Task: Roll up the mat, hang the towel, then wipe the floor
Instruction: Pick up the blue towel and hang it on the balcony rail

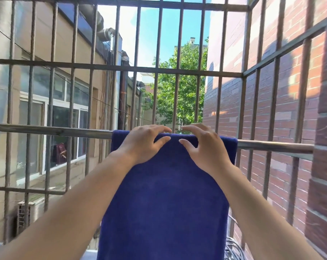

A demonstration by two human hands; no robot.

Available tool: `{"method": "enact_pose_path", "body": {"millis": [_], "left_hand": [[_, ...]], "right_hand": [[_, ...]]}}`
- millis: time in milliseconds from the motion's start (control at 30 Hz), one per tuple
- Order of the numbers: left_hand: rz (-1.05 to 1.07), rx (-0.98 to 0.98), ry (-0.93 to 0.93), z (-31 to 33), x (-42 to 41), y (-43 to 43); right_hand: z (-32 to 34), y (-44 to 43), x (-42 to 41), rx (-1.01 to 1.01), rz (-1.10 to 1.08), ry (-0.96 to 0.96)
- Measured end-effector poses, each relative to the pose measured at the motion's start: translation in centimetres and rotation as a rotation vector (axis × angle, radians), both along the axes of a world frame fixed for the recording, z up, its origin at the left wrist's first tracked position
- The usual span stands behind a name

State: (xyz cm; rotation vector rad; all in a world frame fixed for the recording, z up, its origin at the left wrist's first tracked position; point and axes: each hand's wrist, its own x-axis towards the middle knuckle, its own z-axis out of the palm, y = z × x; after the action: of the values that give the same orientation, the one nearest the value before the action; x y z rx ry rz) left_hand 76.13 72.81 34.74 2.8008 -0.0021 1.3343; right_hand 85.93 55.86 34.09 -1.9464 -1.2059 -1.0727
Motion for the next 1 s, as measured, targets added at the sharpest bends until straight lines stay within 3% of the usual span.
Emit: {"method": "enact_pose_path", "body": {"millis": [200, 367, 633, 833, 1000], "left_hand": [[0.088, 0.048, 0.058, -0.5, 1.3, 0.8], [0.128, 0.046, -0.071, -1.8, 0.1, 2.3], [0.124, 0.059, 0.014, -0.4, -0.4, 2.9], [-0.028, -0.212, -0.164, -0.9, -1.3, 4.2], [0.002, -0.314, -0.249, 0.2, -0.6, 3.9]], "right_hand": [[0.1, -1.8, 1.2, -0.22, -0.149, 0.005], [1.0, -3.3, 1.7, -0.223, -0.189, 0.036], [0.8, -0.5, 1.2, -0.101, 0.012, -0.036], [1.5, -1.0, 2.2, -0.027, 0.127, 0.013], [3.2, -1.0, 2.9, 0.034, 0.092, 0.036]]}}
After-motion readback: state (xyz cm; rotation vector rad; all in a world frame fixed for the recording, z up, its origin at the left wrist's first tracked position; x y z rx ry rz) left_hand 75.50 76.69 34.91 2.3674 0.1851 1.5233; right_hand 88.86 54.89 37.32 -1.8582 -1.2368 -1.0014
